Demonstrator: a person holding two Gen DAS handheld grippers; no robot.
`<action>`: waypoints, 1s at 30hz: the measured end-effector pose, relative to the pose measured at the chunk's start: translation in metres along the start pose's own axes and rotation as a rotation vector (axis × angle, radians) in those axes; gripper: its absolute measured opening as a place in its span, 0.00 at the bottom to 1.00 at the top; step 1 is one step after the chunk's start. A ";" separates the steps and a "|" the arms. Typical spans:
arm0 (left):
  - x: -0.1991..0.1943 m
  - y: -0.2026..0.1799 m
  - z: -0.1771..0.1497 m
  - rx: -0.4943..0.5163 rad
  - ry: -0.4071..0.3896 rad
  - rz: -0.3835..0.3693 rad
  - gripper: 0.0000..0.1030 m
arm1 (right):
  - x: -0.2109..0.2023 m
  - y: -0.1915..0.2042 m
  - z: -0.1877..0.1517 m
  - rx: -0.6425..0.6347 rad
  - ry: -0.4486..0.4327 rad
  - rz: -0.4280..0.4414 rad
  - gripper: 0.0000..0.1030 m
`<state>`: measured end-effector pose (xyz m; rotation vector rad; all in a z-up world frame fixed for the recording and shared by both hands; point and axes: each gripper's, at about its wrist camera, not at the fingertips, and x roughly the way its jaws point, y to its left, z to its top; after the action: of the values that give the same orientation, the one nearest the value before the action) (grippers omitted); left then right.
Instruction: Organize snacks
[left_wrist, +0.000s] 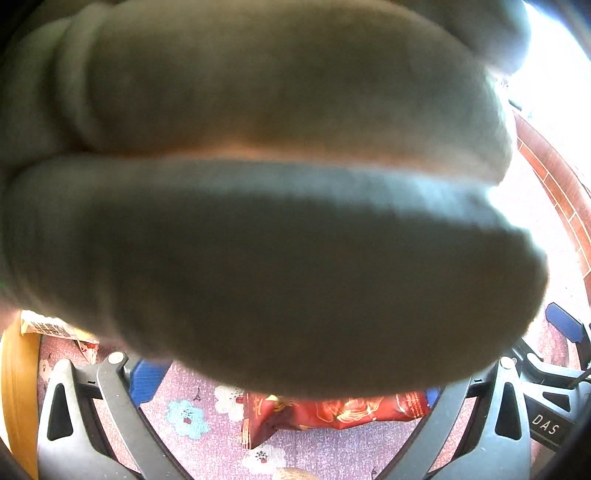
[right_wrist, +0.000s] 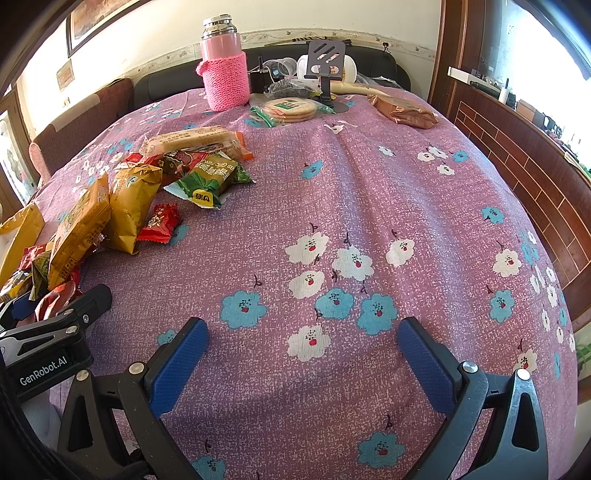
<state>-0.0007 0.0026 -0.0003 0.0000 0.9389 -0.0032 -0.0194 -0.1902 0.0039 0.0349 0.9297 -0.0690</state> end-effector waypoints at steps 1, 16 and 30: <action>0.000 0.000 0.000 0.000 0.000 0.000 1.00 | 0.000 0.000 0.000 0.000 0.000 0.000 1.00; 0.000 0.000 0.000 0.001 0.000 0.001 1.00 | 0.000 0.000 0.000 0.000 0.000 0.000 1.00; -0.002 0.003 -0.001 0.000 -0.001 -0.001 1.00 | 0.000 0.000 0.000 0.000 0.000 0.000 1.00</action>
<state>-0.0029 0.0058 0.0004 -0.0008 0.9383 -0.0040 -0.0196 -0.1901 0.0044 0.0346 0.9298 -0.0690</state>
